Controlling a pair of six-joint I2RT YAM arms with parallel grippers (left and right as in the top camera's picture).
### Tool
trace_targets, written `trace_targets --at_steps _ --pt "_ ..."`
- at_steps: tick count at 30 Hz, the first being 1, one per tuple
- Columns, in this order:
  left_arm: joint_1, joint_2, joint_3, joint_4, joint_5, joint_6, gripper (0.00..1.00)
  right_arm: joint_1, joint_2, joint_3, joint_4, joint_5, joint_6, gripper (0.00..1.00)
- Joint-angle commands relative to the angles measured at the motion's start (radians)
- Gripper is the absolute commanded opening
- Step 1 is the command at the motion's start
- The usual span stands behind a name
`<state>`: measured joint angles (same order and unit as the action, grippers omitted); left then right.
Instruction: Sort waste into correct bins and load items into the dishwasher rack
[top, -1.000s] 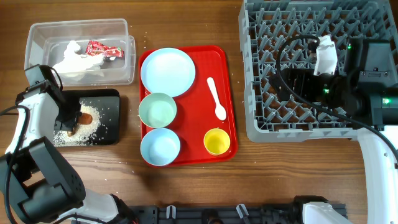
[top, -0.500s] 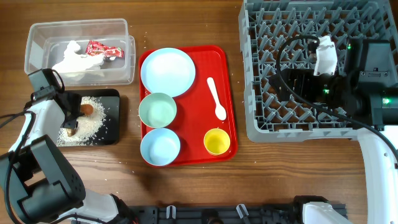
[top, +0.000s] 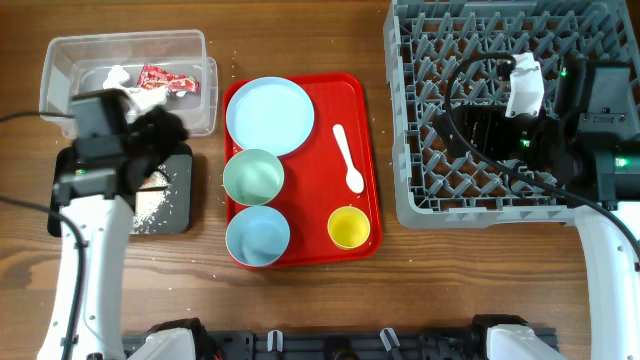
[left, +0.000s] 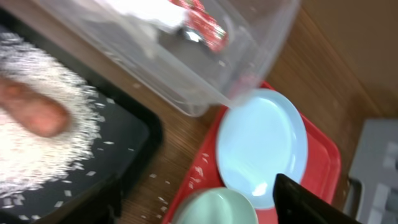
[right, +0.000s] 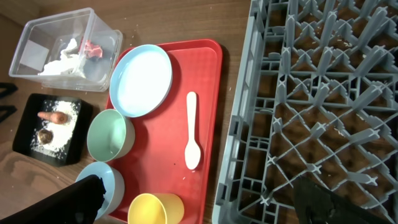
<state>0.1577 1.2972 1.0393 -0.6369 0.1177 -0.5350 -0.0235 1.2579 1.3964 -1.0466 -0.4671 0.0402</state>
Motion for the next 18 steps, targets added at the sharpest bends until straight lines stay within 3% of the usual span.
trace_targets --at_steps 1,8,12,18 --pt "-0.148 -0.018 0.014 0.008 0.012 0.062 0.80 -0.002 0.006 0.017 0.010 -0.006 -0.012 1.00" --pt "-0.376 -0.018 0.171 -0.093 0.012 0.129 0.81 0.006 0.006 0.017 0.035 -0.021 -0.014 0.99" --pt "-0.463 -0.018 0.266 -0.196 0.012 0.139 0.82 0.083 0.006 0.018 0.093 -0.013 -0.002 0.97" --pt "-0.582 0.014 0.266 -0.192 -0.030 0.135 0.80 0.216 0.048 0.018 0.171 0.112 0.099 0.97"
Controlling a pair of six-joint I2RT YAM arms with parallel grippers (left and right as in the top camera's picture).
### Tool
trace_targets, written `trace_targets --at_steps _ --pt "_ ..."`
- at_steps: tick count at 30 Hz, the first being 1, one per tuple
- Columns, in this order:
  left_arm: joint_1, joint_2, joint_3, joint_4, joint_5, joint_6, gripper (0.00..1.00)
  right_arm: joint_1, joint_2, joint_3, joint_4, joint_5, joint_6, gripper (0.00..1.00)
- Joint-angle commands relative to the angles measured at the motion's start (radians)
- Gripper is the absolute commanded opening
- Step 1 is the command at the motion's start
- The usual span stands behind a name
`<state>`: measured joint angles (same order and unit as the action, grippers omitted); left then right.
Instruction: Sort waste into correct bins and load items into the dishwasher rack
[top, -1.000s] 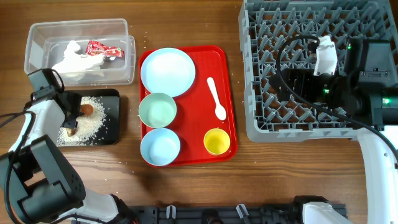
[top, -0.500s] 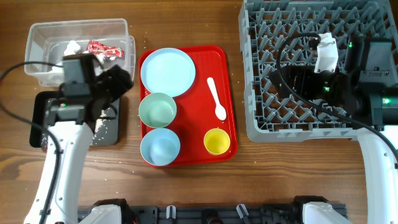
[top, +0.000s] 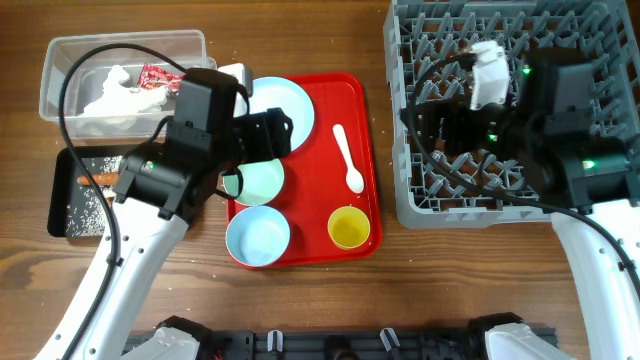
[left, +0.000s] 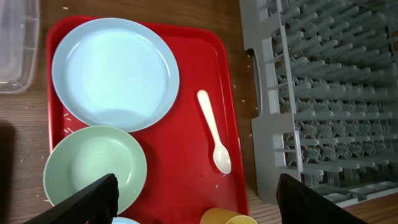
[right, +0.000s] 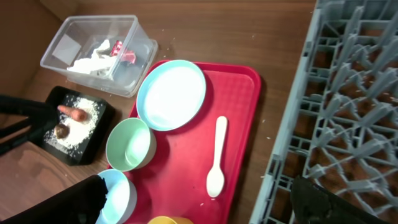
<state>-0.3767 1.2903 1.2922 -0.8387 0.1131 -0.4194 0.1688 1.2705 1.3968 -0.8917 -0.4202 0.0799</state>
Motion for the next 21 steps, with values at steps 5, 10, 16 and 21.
trace_targets --at_steps 5,10,16,21 --pt "-0.132 0.166 0.013 0.025 -0.097 -0.033 0.79 0.019 0.048 0.017 0.060 0.113 0.137 0.97" --pt "-0.078 0.127 0.046 -0.027 -0.266 -0.140 0.77 0.070 0.138 0.017 0.138 0.125 0.165 0.90" --pt "0.096 -0.021 0.053 -0.061 -0.303 -0.166 0.81 0.216 0.389 0.017 0.145 0.128 0.167 0.78" --pt "0.064 0.024 0.053 -0.101 -0.071 -0.056 0.75 0.187 0.344 0.017 0.029 0.129 0.185 0.75"
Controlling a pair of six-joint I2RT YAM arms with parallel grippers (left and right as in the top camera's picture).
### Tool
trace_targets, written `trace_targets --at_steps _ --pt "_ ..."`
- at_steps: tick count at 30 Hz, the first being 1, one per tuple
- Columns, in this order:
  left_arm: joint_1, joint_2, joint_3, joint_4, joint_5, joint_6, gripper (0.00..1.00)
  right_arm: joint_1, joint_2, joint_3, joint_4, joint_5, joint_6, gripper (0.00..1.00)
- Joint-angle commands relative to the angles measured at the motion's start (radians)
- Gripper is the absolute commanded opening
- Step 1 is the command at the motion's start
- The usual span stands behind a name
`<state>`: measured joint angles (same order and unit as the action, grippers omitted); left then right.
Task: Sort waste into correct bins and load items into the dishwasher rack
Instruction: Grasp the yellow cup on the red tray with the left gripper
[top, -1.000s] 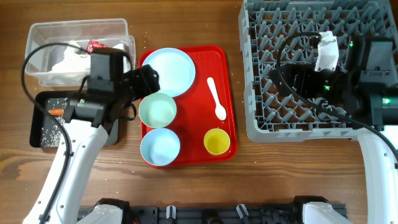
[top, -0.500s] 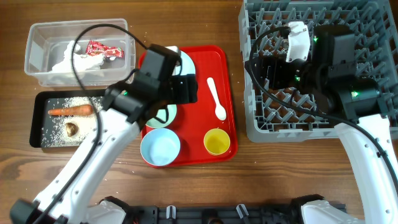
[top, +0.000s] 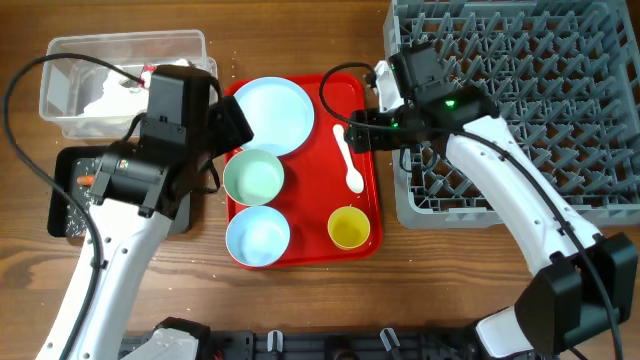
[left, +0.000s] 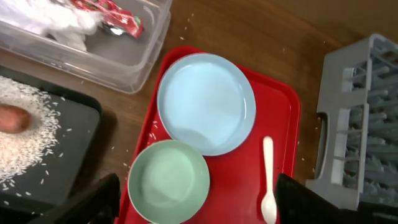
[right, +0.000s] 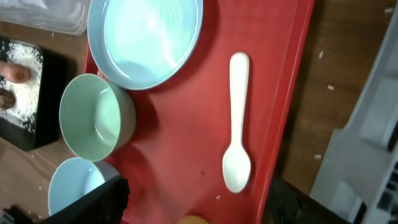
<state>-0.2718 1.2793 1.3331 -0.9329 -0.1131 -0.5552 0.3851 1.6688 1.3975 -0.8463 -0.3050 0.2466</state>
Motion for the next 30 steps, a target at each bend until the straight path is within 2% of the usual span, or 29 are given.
trace_targets --at_steps 1,3,7,9,11,15,18,21,23,24,28,30 --pt "-0.083 0.068 0.012 -0.023 0.198 0.088 0.73 -0.063 -0.093 0.016 -0.040 0.013 0.019 0.75" --pt "-0.181 0.143 0.012 -0.073 0.229 0.134 0.73 -0.143 -0.163 0.016 -0.077 0.014 0.018 0.77" --pt "-0.401 0.323 0.011 -0.140 0.256 0.133 0.74 -0.312 -0.275 0.016 -0.147 0.031 -0.042 0.82" --pt "-0.482 0.393 0.011 -0.146 0.251 0.132 0.72 -0.353 -0.286 0.016 -0.173 0.043 -0.049 0.83" --pt "-0.532 0.458 0.011 -0.156 0.250 0.128 0.67 -0.367 -0.287 0.016 -0.197 0.047 -0.064 0.83" --pt "-0.555 0.511 0.009 -0.155 0.238 0.102 0.64 -0.367 -0.287 0.016 -0.220 0.046 -0.064 0.84" --pt "-0.555 0.517 0.005 -0.153 0.212 0.103 0.54 -0.367 -0.287 0.016 -0.236 0.046 -0.062 0.83" --pt "-0.555 0.524 -0.020 -0.125 0.209 0.102 0.27 -0.367 -0.287 0.016 -0.248 0.042 -0.061 0.83" --pt "-0.555 0.524 -0.051 -0.097 0.209 0.094 0.19 -0.366 -0.287 0.016 -0.258 0.042 -0.061 0.83" --pt "-0.555 0.525 -0.064 -0.092 0.209 0.095 0.05 -0.366 -0.287 0.016 -0.261 0.043 -0.062 0.83" --pt "-0.521 0.511 -0.060 -0.074 0.216 0.095 0.04 -0.366 -0.287 0.016 -0.262 0.042 -0.064 0.84" --pt "-0.478 0.481 -0.050 -0.076 0.270 0.096 0.04 -0.366 -0.287 0.016 -0.261 0.042 -0.064 0.84"
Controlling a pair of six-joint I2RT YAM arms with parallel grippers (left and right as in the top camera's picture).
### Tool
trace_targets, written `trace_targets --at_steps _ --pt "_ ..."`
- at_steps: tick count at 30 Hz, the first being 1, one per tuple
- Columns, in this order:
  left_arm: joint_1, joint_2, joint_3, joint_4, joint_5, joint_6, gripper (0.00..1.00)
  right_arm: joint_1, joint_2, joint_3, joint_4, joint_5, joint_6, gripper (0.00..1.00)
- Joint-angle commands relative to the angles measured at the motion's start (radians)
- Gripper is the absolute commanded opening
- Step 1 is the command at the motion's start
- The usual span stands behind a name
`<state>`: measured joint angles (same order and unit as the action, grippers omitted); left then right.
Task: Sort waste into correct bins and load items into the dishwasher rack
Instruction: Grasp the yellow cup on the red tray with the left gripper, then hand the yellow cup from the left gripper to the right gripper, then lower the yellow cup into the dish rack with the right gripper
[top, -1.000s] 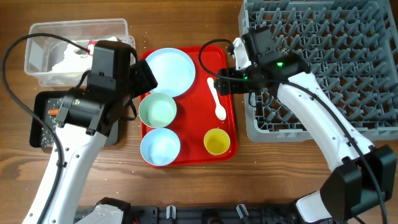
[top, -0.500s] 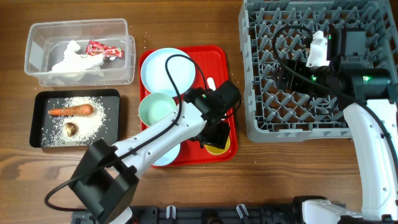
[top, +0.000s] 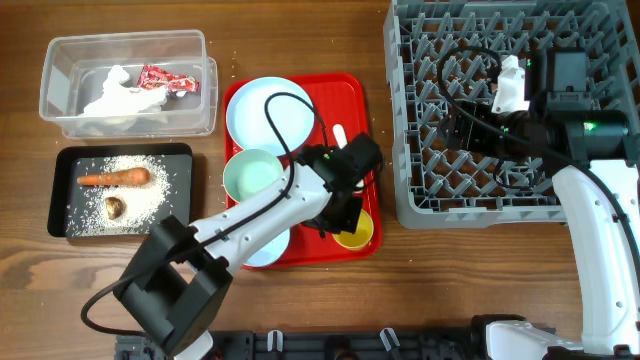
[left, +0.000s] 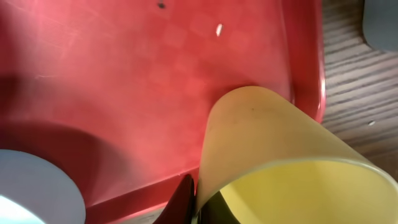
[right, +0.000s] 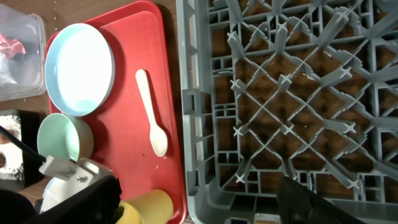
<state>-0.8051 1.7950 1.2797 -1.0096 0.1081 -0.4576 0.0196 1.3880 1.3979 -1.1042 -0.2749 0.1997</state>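
Observation:
The yellow cup sits at the front right corner of the red tray. My left gripper has reached across the tray to it. In the left wrist view the cup fills the frame, and the left gripper is shut on its wall, one finger outside and one inside the rim. My right gripper hangs open over the grey dishwasher rack, holding nothing. The right wrist view shows the right gripper above the rack's left edge and the cup below it.
On the tray are a blue plate, a green bowl, a blue bowl and a white spoon, partly under my left arm. A clear bin with wrappers and a black tray with carrot and rice lie at the left.
My left gripper has gone from near the clear bin, open, to the tray's front right corner and is shut on the yellow cup. My right gripper has moved from over the spoon to over the rack.
First my left gripper was over the black tray and bin, the right over the rack. Then the left was above the plate. Then it was near the bin while the right reached over the spoon. Now the left grips the cup and the right is above the rack.

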Motion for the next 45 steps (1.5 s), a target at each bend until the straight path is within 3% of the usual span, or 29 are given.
trace_targets --at_steps 1,3,6,8,11,14,24,26,27,33,36,37,41,43,45 --pt "0.087 -0.057 0.016 0.000 0.097 0.007 0.04 0.000 -0.006 0.016 -0.001 0.012 -0.017 0.84" --pt "0.156 -0.107 0.043 0.000 0.179 0.010 0.04 -0.001 -0.006 0.016 0.004 -0.005 -0.018 0.85" --pt "0.330 -0.214 0.065 0.052 0.428 0.062 0.04 0.000 -0.006 0.016 0.044 -0.206 -0.083 0.87" --pt "0.471 -0.256 0.065 0.125 0.637 0.068 0.04 0.000 -0.004 0.016 0.112 -0.407 -0.132 0.88" --pt "0.655 -0.259 0.065 0.306 1.077 0.087 0.04 0.000 0.016 0.015 0.286 -0.676 -0.156 0.91" --pt "0.723 -0.259 0.065 0.474 1.325 0.084 0.04 0.017 0.055 0.014 0.479 -0.938 -0.172 0.94" --pt "0.690 -0.259 0.065 0.544 1.368 0.085 0.04 0.211 0.140 0.014 0.782 -1.086 -0.140 0.97" --pt "0.690 -0.259 0.065 0.544 1.368 0.085 0.04 0.230 0.142 0.014 0.785 -1.088 -0.140 0.90" --pt "0.690 -0.259 0.065 0.544 1.368 0.085 0.04 0.242 0.143 0.014 0.786 -1.088 -0.140 0.80" --pt "0.690 -0.259 0.065 0.550 1.365 0.085 0.05 0.266 0.144 0.014 0.785 -1.088 -0.139 0.49" --pt "0.690 -0.259 0.065 0.550 1.357 0.085 0.43 0.264 0.144 0.014 0.786 -1.088 -0.139 0.41" --pt "0.690 -0.259 0.065 0.550 1.355 0.085 0.51 0.259 0.143 0.014 0.786 -1.087 -0.129 0.41" --pt "0.690 -0.259 0.065 0.545 1.265 0.085 0.60 0.154 0.118 0.014 0.762 -1.044 -0.061 0.42" --pt "0.690 -0.259 0.065 0.500 1.098 0.085 0.68 0.056 0.074 0.016 0.666 -0.939 -0.056 0.43" --pt "0.690 -0.259 0.065 0.422 0.876 0.085 0.72 -0.035 0.010 0.022 0.480 -0.688 -0.053 0.44"
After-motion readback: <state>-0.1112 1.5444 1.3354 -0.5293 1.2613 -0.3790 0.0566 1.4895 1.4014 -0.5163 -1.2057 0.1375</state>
